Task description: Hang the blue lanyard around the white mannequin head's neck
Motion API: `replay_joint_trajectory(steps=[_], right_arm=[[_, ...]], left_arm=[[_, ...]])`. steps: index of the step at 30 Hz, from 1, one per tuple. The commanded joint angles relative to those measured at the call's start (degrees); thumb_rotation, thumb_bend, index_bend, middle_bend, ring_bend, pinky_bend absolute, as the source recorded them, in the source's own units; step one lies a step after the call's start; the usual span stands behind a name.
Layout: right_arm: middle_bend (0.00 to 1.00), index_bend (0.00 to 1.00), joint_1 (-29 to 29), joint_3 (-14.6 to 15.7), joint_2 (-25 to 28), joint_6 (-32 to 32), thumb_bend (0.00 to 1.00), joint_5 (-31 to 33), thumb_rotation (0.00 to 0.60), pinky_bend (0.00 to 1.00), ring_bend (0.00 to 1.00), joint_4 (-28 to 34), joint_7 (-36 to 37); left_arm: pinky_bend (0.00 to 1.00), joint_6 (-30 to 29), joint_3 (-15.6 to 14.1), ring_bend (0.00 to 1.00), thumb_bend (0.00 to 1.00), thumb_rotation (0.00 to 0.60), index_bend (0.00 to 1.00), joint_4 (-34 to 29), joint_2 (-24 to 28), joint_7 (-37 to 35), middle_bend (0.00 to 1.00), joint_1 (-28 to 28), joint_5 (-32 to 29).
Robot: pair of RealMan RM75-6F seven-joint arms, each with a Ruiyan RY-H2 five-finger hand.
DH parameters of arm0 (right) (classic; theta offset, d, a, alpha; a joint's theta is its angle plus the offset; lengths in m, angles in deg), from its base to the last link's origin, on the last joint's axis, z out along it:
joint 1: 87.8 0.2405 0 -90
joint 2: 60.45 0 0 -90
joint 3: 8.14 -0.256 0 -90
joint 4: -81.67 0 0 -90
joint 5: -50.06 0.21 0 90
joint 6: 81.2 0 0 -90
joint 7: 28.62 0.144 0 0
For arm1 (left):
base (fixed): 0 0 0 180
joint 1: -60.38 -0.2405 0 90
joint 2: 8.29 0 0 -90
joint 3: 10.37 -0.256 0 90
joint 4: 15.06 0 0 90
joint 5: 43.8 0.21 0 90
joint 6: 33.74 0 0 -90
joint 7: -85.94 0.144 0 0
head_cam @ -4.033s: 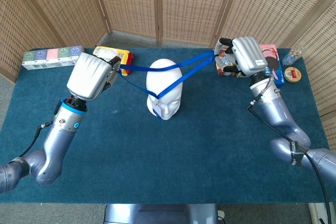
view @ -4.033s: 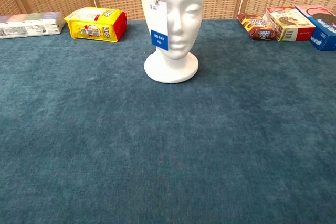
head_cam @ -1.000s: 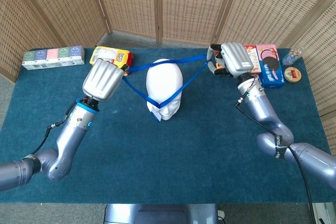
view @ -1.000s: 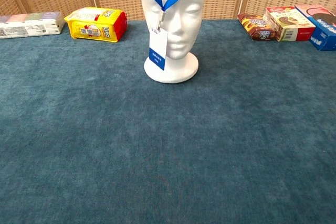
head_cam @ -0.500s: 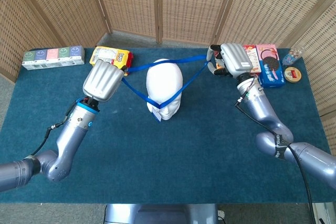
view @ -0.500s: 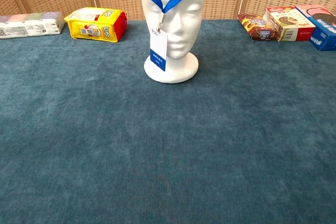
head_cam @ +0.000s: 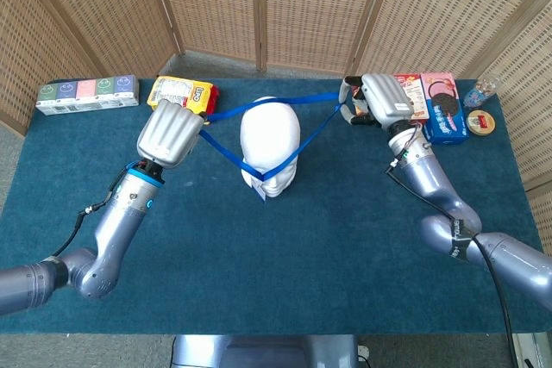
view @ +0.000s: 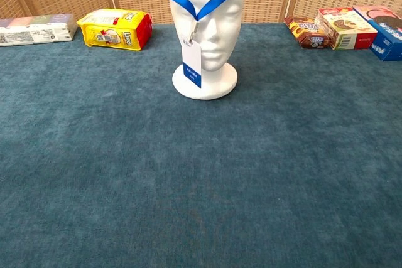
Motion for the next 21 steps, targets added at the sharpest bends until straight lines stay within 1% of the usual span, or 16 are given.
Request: replay_joint_trajectory(steps=[1, 4, 5, 7, 9, 11, 16, 21], right_arm=[[1.00, 0.66, 0.0, 0.1, 0.1, 0.4, 0.47, 0.2, 0.600, 1.00, 1.00, 0.0, 0.1], [1.00, 0.63, 0.1, 0.1, 0.0, 0.7, 0.46, 0.3, 0.599, 1.00, 1.00, -0.2, 0.1], [1.00, 0.62, 0.1, 0.1, 0.0, 0.8, 0.45, 0.4, 0.590, 1.00, 1.00, -0.2, 0.2], [1.00, 0.61, 0.2, 0.2, 0.0, 0.9, 0.45, 0.3, 0.562, 1.00, 1.00, -0.3, 0.1], [1.00, 0.59, 0.2, 0.2, -0.1, 0.9, 0.43, 0.3, 0.524, 1.00, 1.00, -0.4, 0.2], [1.00, 0.57, 0.3, 0.2, 0.0, 1.4, 0.42, 0.4, 0.500, 1.00, 1.00, -0.5, 0.4], [1.00, 0.53, 0.2, 0.2, -0.1, 1.8, 0.39, 0.6, 0.470, 1.00, 1.00, -0.7, 0.8], [1.00, 0.46, 0.2, 0.2, 0.4, 2.8, 0.39, 1.1, 0.400, 1.00, 1.00, -0.5, 1.1]], left_arm=[[1.00, 0.1, -0.1, 1.00, 0.34, 0.600, 0.67, -0.1, 0.0, 0.2, 1.00, 0.1, -0.6], [1.00, 0.1, -0.1, 1.00, 0.30, 0.600, 0.67, -0.4, 0.1, 0.7, 1.00, 0.3, -1.5], [1.00, 0.2, -0.2, 1.00, 0.29, 0.600, 0.67, -0.5, 0.1, 1.0, 1.00, 0.4, -1.9], [1.00, 0.3, -0.3, 1.00, 0.26, 0.600, 0.67, -0.8, 0.2, 1.5, 1.00, 0.5, -2.8], [1.00, 0.2, -0.3, 1.00, 0.20, 0.600, 0.67, -1.0, 0.4, 2.1, 1.00, 0.6, -3.6], [1.00, 0.2, -0.4, 1.00, 0.17, 0.600, 0.67, -1.1, 0.4, 2.5, 1.00, 0.8, -4.2], [1.00, 0.0, -0.6, 1.00, 0.15, 0.600, 0.65, -1.2, 0.5, 2.9, 1.00, 1.0, -5.0], [1.00, -0.3, -0.7, 1.00, 0.15, 0.600, 0.63, -1.2, 0.5, 2.6, 1.00, 1.2, -5.1]])
